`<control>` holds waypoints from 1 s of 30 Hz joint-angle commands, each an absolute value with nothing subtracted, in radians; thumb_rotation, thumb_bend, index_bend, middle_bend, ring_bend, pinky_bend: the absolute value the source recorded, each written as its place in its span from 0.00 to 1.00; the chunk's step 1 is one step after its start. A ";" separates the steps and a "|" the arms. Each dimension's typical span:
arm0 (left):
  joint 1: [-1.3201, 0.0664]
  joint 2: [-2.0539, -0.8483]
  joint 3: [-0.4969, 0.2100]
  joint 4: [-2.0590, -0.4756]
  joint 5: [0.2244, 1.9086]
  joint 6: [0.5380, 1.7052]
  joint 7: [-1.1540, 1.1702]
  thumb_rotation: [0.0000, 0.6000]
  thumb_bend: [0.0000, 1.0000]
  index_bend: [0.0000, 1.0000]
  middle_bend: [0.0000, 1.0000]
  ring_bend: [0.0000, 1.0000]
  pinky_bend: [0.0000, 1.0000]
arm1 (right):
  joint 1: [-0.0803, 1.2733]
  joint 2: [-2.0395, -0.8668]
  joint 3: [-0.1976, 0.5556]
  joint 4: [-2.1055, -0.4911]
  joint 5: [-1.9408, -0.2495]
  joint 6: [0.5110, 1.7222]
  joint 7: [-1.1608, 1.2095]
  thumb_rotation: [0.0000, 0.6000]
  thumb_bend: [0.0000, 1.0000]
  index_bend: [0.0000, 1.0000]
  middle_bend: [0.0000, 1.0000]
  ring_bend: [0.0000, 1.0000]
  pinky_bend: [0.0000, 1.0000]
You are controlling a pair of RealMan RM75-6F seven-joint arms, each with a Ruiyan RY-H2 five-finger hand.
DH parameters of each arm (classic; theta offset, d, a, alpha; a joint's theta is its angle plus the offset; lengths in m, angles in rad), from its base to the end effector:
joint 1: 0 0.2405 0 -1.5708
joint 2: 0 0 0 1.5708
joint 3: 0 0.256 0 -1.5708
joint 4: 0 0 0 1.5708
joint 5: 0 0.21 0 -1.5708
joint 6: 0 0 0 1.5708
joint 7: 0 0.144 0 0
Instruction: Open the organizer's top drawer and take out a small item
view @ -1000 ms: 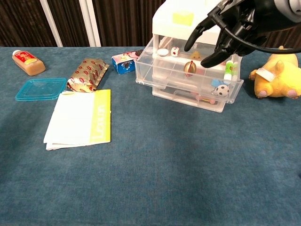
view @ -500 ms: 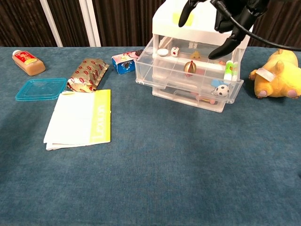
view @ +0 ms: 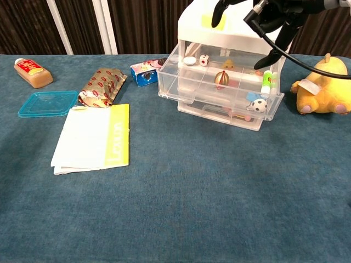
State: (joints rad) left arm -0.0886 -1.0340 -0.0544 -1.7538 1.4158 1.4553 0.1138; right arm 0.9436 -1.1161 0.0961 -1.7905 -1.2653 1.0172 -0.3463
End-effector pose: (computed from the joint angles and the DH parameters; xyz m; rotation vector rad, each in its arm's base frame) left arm -0.3003 0.1807 0.1734 -1.3612 -0.9148 -0.8123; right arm -0.0754 -0.3490 0.0949 2.0588 -0.4581 1.0059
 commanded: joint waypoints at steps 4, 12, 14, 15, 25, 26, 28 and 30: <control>-0.089 -1.035 -0.054 -1.754 1.415 1.454 0.116 1.00 0.47 0.10 0.00 0.00 0.00 | 0.936 -1.143 0.096 -1.755 -1.331 1.038 -0.436 1.00 0.19 0.25 1.00 1.00 1.00; -0.089 -1.035 -0.054 -1.754 1.415 1.454 0.114 1.00 0.47 0.10 0.00 0.00 0.00 | 0.941 -1.177 0.092 -1.714 -1.373 1.012 -0.513 1.00 0.19 0.24 1.00 1.00 1.00; -0.089 -1.035 -0.054 -1.754 1.414 1.454 0.114 1.00 0.47 0.10 0.00 0.00 0.00 | 0.937 -1.191 0.096 -1.705 -1.386 1.019 -0.502 1.00 0.19 0.24 1.00 1.00 1.00; -0.089 -1.035 -0.054 -1.754 1.413 1.453 0.114 1.00 0.47 0.10 0.00 0.00 0.00 | 0.936 -1.197 0.097 -1.700 -1.393 1.019 -0.497 1.00 0.19 0.24 1.00 1.00 1.00; -0.089 -1.033 -0.054 -1.754 1.412 1.453 0.113 1.00 0.47 0.10 0.00 0.00 0.00 | 0.946 -1.239 0.102 -1.646 -1.426 0.986 -0.530 1.00 0.23 0.24 1.00 1.00 1.00; -0.089 -1.034 -0.054 -1.754 1.411 1.452 0.113 1.00 0.47 0.10 0.00 0.00 0.00 | 0.948 -1.243 0.102 -1.640 -1.427 0.983 -0.535 1.00 0.23 0.24 1.00 1.00 1.00; -0.090 -1.033 -0.054 -1.754 1.412 1.451 0.112 1.00 0.47 0.10 0.00 0.00 0.00 | 0.952 -1.252 0.101 -1.626 -1.432 0.974 -0.554 1.00 0.23 0.24 1.00 1.00 1.00; -0.090 -1.033 -0.054 -1.754 1.411 1.450 0.112 1.00 0.47 0.10 0.00 0.00 0.00 | 0.954 -1.258 0.101 -1.617 -1.432 0.965 -0.570 1.00 0.23 0.24 1.00 1.00 1.00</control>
State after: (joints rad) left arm -0.0896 -1.0331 -0.0543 -1.7538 1.4107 1.4505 0.1119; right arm 0.9519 -1.2528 0.1011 -1.6230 -1.4309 0.9711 -0.5621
